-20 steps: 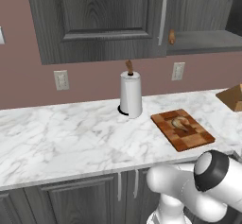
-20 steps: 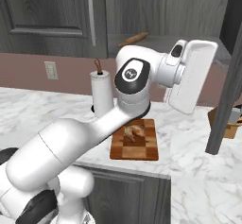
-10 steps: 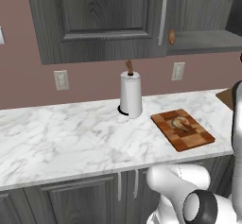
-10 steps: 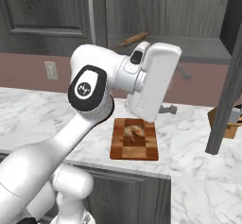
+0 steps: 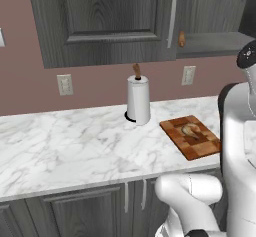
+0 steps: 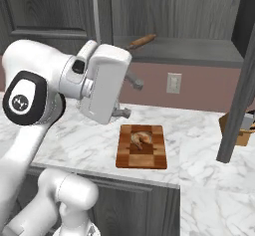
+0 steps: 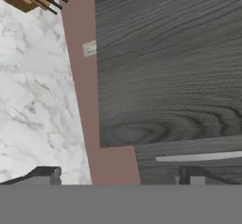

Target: Open the cabinet, retrieve the rolling pin, and place it next to the meat on the cutting board to prepare for tenderizing.

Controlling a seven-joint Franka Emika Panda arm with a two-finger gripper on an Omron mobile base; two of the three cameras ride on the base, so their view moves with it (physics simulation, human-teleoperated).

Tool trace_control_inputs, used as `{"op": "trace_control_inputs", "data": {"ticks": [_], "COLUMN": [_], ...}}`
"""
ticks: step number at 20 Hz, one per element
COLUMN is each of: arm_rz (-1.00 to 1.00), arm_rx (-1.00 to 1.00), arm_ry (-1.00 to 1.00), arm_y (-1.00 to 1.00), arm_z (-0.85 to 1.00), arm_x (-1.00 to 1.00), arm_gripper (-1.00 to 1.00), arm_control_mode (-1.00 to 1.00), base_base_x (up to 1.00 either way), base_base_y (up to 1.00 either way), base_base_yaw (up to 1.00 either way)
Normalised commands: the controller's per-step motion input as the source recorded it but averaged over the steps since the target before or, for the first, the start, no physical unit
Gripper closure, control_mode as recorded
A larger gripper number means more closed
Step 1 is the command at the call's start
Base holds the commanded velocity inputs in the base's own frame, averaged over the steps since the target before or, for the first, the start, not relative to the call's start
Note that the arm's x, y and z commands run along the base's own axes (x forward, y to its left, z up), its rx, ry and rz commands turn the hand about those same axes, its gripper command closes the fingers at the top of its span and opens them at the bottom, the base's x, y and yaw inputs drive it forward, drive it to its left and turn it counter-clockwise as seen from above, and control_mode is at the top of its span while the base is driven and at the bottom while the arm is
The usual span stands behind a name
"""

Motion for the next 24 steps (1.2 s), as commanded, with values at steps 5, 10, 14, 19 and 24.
{"op": "trace_control_inputs", "data": {"ticks": [5, 10, 14, 19, 24], "arm_rz": [0.06, 0.05, 0.08, 0.12, 0.16], "arm_rx": [0.18, 0.21, 0.2, 0.15, 0.09], "arm_ry": [-0.31, -0.29, -0.29, -0.28, -0.3], "arm_y": [0.88, 0.83, 0.67, 0.44, 0.28], "arm_z": [0.05, 0.01, 0.03, 0.12, 0.17], "arm_x": [-0.01, 0.01, 0.12, 0.27, 0.28], "arm_gripper": [-1.0, -1.0, -1.0, -1.0, -1.0], "arm_control_mode": [-1.0, -1.0, -1.0, -1.0, -1.0], "base_base_x": [0.0, 0.0, 0.0, 0.0, 0.0], "base_base_y": [0.0, 0.0, 0.0, 0.0, 0.0], "base_base_yaw": [0.0, 0.0, 0.0, 0.0, 0.0]}}
